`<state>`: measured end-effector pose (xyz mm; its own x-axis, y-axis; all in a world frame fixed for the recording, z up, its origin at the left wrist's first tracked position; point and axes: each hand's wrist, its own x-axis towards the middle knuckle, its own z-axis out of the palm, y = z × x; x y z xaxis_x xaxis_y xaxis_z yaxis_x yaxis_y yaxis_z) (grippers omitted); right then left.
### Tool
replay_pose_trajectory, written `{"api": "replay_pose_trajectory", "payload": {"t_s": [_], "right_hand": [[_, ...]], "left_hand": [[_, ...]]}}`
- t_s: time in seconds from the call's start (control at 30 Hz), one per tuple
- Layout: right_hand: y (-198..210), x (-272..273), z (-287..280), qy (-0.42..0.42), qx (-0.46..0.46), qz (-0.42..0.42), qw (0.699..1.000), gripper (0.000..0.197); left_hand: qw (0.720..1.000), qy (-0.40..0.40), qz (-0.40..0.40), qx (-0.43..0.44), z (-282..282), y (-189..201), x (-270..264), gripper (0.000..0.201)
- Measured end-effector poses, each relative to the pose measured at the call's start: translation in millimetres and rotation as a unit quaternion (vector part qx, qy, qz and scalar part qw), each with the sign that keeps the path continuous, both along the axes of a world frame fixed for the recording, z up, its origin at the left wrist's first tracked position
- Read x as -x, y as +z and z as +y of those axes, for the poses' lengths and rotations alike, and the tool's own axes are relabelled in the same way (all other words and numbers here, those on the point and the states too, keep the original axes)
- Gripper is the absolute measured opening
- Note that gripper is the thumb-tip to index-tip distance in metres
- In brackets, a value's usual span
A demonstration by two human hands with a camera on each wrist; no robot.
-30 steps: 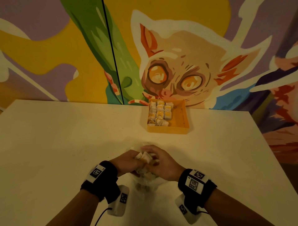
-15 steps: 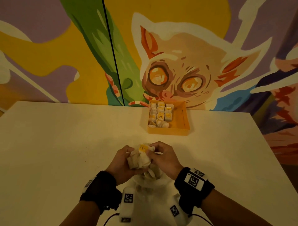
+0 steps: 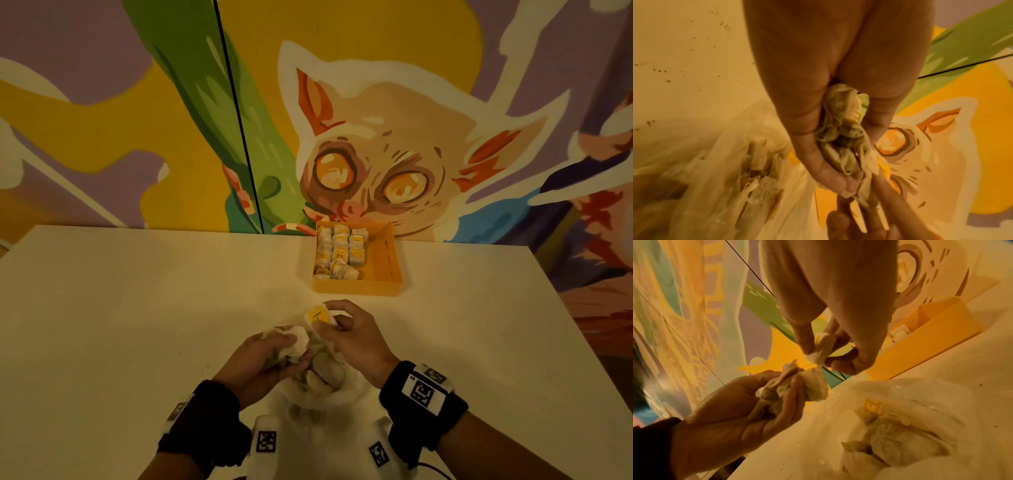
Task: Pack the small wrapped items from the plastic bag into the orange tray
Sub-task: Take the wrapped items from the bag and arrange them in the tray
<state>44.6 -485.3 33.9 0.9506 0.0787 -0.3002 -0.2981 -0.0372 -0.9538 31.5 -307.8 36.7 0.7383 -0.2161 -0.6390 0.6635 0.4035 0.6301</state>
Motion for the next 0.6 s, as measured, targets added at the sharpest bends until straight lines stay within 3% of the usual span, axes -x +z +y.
{"api": "replay_pose_trajectory", "payload": {"t_s": [0.17,0.27,0.4,0.6], "right_hand": [[5.8,-9.4,-9.2,-0.01,0.04,-0.016,0.999,0.014],[9.9,-21.1,-18.8,-0.024,0.012,-0.006,1.0,0.01],[15.1,-47.0,-35.5,-0.037,-0.004,0.002,0.999,0.023],[17.8,-96.2,-65.9,-0.029,0.134,-0.022,0.99,0.008]], "left_hand": [[0.999,-0.015,-0.044,-0.019,7.2,17.0,-3.4,0.027],[0.998,-0.017,-0.053,-0.037,8.6,26.2,-9.8,0.031],[0.998,-0.018,-0.064,-0.018,2.6,38.9,-17.0,0.027],[0.996,-0.033,-0.082,-0.002,-6.2,46.5,-35.8,0.027]]}}
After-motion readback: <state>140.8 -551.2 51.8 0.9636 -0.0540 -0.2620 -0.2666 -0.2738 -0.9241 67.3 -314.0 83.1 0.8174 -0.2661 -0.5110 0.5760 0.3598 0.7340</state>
